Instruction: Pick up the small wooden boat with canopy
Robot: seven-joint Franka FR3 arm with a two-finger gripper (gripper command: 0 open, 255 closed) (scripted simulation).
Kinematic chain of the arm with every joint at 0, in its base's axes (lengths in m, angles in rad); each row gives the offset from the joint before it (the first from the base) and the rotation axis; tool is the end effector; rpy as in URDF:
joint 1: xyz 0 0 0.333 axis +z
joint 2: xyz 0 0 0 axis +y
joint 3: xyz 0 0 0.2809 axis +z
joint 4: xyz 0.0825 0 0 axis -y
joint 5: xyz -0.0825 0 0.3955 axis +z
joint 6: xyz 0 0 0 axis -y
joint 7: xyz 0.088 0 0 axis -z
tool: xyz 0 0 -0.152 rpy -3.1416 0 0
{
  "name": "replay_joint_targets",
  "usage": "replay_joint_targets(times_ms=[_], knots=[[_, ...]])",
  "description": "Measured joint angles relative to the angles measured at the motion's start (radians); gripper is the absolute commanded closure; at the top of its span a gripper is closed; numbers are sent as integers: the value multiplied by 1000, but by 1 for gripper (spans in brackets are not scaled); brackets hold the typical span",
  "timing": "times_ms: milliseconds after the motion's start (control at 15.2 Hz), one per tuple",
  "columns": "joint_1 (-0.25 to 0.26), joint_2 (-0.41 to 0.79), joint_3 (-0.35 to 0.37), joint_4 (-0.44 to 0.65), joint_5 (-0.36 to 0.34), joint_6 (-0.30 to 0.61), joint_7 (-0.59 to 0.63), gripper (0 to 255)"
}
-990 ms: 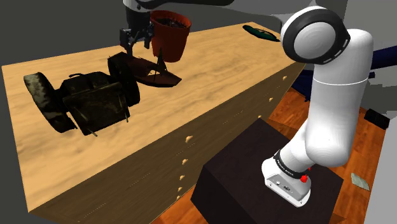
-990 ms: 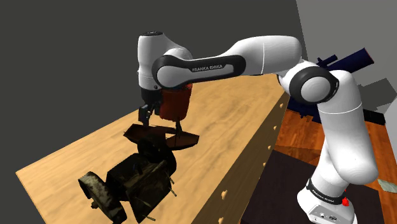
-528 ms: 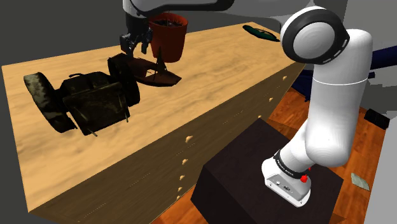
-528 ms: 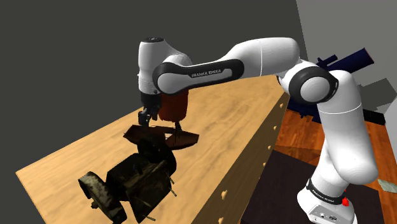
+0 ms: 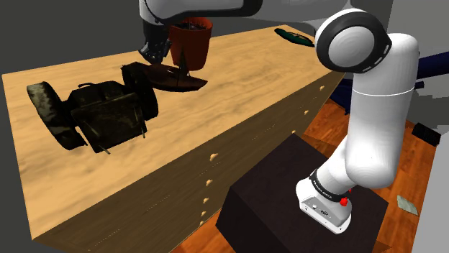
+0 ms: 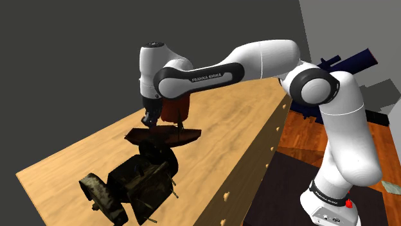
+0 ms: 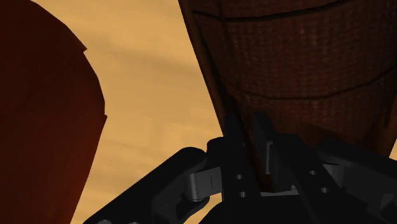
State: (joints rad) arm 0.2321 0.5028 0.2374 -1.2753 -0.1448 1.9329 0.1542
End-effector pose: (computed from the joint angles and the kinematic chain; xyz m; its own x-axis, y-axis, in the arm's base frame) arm 0.6630 0.2855 0.4095 0.9363 0.3076 0.1695 0.3118 -0.9502 0.0025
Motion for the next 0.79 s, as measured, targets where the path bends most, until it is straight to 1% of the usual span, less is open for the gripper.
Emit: replay_joint_targets(times_ms=[132,264,660,792], knots=[[-3,-17,2,-13,4,-13,-1,255],[-4,-22,2,-1,7,-35,-4,255],[6,-11,3,95,6,-120,-6,255],[10,3,3,145,4,-156,-9,255]])
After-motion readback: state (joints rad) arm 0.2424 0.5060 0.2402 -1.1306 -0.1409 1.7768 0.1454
